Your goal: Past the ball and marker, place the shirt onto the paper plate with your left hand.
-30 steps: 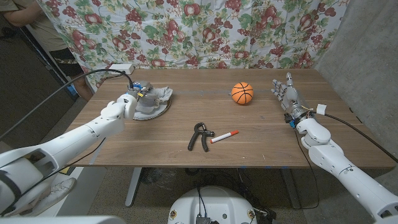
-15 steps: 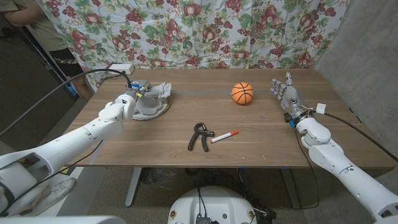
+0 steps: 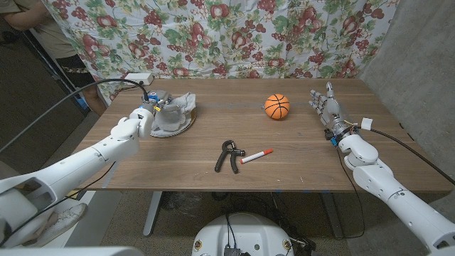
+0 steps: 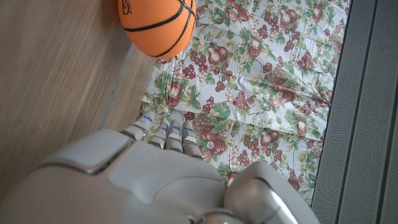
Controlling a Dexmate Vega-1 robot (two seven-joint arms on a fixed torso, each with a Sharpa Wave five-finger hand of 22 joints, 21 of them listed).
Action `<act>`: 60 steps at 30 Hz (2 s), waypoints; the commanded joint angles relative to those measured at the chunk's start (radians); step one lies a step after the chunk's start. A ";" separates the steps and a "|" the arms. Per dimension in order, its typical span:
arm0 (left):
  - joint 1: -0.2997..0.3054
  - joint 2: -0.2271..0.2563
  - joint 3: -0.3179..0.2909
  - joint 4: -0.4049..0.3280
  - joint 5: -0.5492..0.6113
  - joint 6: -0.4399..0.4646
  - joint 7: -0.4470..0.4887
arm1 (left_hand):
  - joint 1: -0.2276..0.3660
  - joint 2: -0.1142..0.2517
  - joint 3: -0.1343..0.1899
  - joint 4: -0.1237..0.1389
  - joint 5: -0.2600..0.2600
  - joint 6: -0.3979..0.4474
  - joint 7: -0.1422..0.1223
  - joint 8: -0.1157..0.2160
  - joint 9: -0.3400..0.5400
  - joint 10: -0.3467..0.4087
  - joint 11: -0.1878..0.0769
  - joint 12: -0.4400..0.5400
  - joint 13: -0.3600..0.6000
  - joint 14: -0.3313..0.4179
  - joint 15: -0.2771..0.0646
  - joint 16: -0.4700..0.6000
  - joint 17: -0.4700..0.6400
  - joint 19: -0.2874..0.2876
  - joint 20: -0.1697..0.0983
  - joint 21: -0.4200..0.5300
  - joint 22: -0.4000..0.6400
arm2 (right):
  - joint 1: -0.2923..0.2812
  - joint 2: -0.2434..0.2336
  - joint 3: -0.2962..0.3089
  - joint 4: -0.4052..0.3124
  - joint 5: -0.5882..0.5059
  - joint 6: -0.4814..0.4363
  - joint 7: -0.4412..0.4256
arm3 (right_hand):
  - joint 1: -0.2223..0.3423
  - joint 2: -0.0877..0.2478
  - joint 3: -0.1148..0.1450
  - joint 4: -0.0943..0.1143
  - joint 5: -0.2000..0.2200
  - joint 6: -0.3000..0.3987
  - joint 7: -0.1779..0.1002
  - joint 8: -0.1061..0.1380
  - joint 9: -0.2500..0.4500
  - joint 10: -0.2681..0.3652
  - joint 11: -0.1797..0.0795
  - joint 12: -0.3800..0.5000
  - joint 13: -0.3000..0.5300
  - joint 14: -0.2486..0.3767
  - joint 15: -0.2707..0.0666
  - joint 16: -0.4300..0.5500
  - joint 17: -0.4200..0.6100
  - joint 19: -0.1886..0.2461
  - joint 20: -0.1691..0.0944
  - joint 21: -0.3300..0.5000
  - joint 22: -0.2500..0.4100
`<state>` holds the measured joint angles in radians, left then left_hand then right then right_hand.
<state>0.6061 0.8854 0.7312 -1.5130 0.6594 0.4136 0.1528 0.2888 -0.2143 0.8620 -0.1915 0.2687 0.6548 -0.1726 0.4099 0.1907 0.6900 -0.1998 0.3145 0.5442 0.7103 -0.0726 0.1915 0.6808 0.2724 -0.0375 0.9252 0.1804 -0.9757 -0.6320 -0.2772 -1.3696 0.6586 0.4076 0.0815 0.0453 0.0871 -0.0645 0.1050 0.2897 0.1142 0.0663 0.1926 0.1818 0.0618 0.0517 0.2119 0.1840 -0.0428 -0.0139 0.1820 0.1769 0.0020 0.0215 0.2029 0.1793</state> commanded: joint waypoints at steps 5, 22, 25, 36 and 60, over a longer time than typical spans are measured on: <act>0.024 0.010 -0.021 -0.011 -0.007 -0.007 0.020 | -0.053 0.005 -0.081 0.001 0.048 -0.043 -0.004 -0.051 -0.002 -0.063 0.016 -0.085 -0.077 -0.115 -0.135 -0.014 -0.110 -0.022 -0.025 -0.081 -0.004 | 0.009 0.002 -0.009 -0.002 -0.008 -0.010 -0.005 | 0.002 0.017 0.005 0.000 -0.004 0.009 0.000 -0.002 0.003 0.008 0.000 0.001 0.001 -0.001 0.001 0.002 0.003 0.001 0.004 -0.004 0.002; 0.031 0.024 -0.038 -0.035 -0.005 -0.011 0.033 | -0.050 0.007 -0.101 0.000 0.063 -0.015 0.007 -0.050 0.000 -0.051 0.011 -0.091 -0.100 -0.111 -0.132 -0.006 -0.148 -0.018 -0.020 -0.105 -0.004 | 0.010 0.006 -0.012 -0.002 -0.009 -0.004 -0.001 | 0.002 0.017 0.006 0.000 -0.004 0.009 0.001 -0.002 0.003 0.009 0.000 0.001 0.001 -0.002 0.002 0.002 0.003 0.001 0.005 -0.004 0.002; 0.038 0.027 -0.045 -0.049 -0.006 -0.009 0.038 | -0.048 0.007 -0.105 0.000 0.066 -0.013 0.006 -0.051 0.000 -0.054 0.012 -0.094 -0.106 -0.120 -0.129 -0.008 -0.158 -0.021 -0.016 -0.113 -0.004 | 0.005 0.005 -0.011 -0.007 -0.009 -0.004 -0.005 | 0.002 0.016 0.006 0.000 -0.004 0.009 0.000 -0.002 0.003 0.009 -0.001 0.001 0.001 -0.002 0.002 0.002 0.003 0.001 0.004 -0.004 0.002; 0.064 0.040 -0.067 -0.111 -0.001 0.000 0.042 | -0.039 0.009 -0.125 0.002 0.079 0.018 0.018 -0.049 0.002 -0.071 0.020 -0.111 -0.132 -0.162 -0.118 -0.010 -0.203 -0.035 -0.002 -0.150 -0.005 | -0.010 0.003 -0.004 -0.023 -0.010 0.010 -0.012 | 0.001 0.015 0.005 0.000 -0.005 0.010 0.000 -0.002 0.003 0.011 0.001 0.002 0.001 -0.001 0.003 0.003 0.003 0.002 0.006 -0.004 0.002; 0.138 0.079 -0.132 -0.207 -0.006 -0.017 0.078 | -0.033 0.012 -0.148 0.004 0.087 0.077 0.033 -0.038 0.002 -0.056 0.026 -0.109 -0.159 -0.170 -0.111 -0.001 -0.250 -0.035 0.007 -0.184 -0.004 | -0.048 -0.004 0.004 -0.089 -0.026 0.007 -0.054 | -0.001 0.012 0.004 0.000 -0.005 0.011 0.000 -0.002 0.003 0.010 0.001 0.001 0.001 0.000 0.004 0.003 0.003 0.002 0.007 -0.004 0.002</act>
<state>0.7145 0.9487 0.6253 -1.6799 0.6553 0.4090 0.2201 0.2470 -0.2040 0.7180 -0.1874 0.3515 0.7205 -0.1365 0.3678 0.1887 0.6239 -0.1785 0.2032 0.3847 0.5467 -0.0519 0.1819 0.4315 0.2365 -0.0340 0.7432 0.1749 -1.0076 -0.6328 -0.2787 -1.4324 0.6365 0.4139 0.0427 0.0453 0.0871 -0.0645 0.1050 0.2897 0.1142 0.0662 0.1926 0.1818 0.0662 0.0561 0.2119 0.1813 -0.0429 -0.0138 0.1820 0.1769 0.0020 0.0215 0.2029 0.1793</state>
